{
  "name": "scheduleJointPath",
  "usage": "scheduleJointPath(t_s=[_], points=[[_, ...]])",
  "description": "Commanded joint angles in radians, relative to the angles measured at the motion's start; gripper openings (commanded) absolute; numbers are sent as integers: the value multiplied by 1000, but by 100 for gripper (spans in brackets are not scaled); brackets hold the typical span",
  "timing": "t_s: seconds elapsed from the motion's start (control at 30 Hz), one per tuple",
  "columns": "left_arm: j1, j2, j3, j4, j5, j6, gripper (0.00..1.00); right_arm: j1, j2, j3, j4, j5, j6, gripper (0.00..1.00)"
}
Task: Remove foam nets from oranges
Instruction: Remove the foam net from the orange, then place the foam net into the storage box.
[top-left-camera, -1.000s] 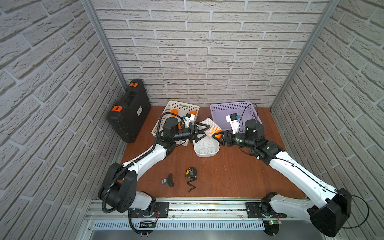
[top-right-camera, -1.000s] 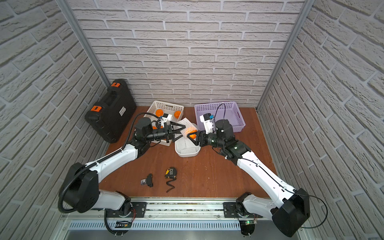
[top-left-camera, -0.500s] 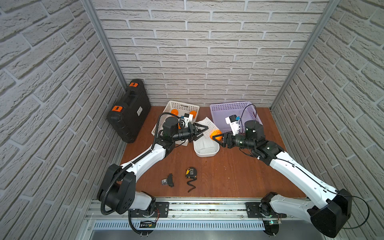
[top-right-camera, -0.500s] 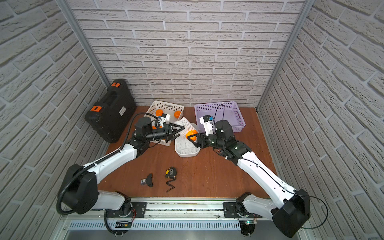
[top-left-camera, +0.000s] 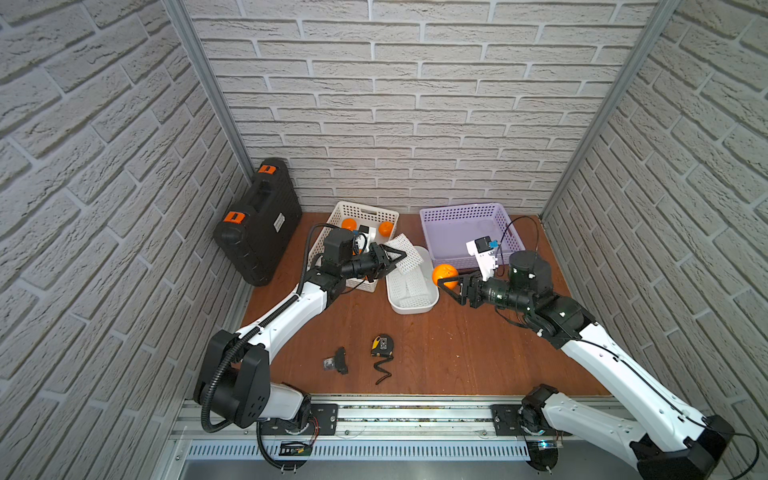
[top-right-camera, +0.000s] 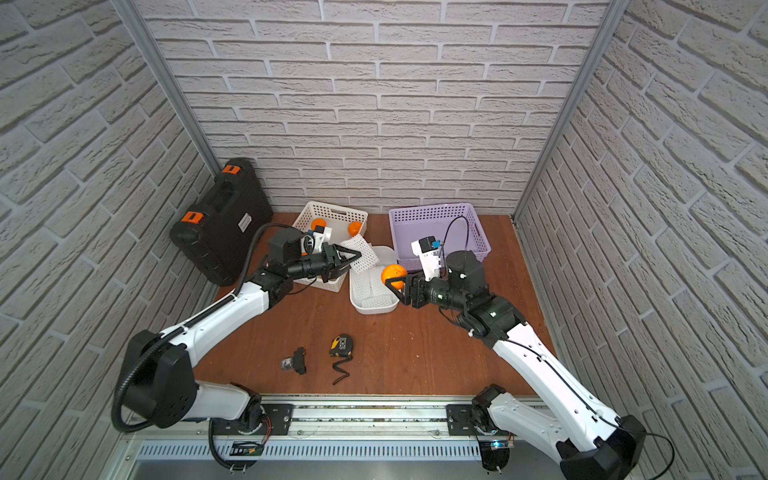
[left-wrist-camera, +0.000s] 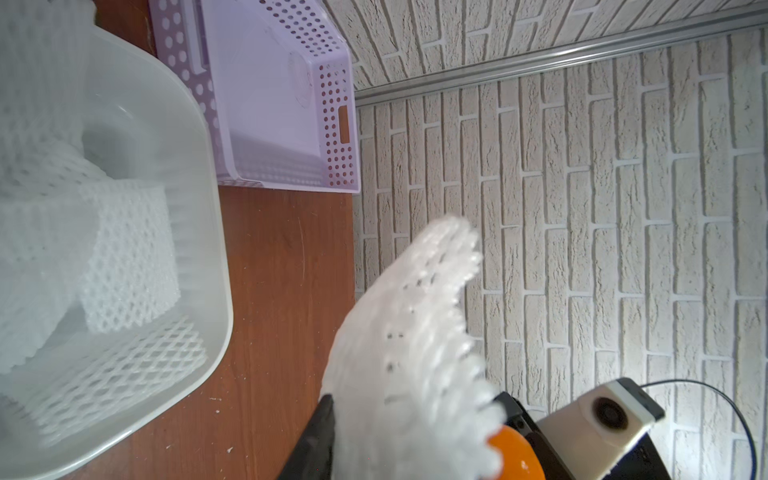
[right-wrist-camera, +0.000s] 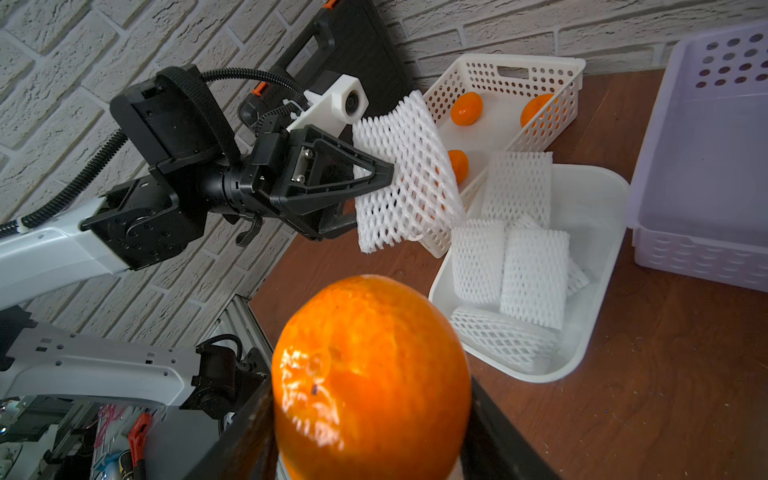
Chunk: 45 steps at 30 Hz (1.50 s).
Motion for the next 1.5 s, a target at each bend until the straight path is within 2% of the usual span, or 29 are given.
scheduleJointPath(t_s=[0.0,0.13,0.3,0.57,0.73,0.9,1.03,1.23,1.47], points=[[-19,29,69,-236,-83,197,32,2,-47,-7,-48,68,-44,51],[-70,117,156,-358,-137,266,28,1,-86,-17,-73,126,-57,51],[-160,276,362,-558,-244,390,25,2,-119,-47,-72,145,-56,51],[-200,518,624,-819,-413,505,22,-1,-168,-100,-93,180,-68,51],[-200,632,711,-877,-409,511,21,0,-189,-112,-117,202,-85,51],[-207,733,815,-868,-381,511,26,0,-190,-124,-119,216,-93,51],[-207,802,869,-896,-406,511,28,-1,-202,-131,-128,219,-98,51],[-201,889,997,-1016,-443,539,48,-1,-225,-135,-150,242,-106,51],[-199,861,1036,-1053,-460,551,71,-1,-224,-133,-150,257,-102,51]])
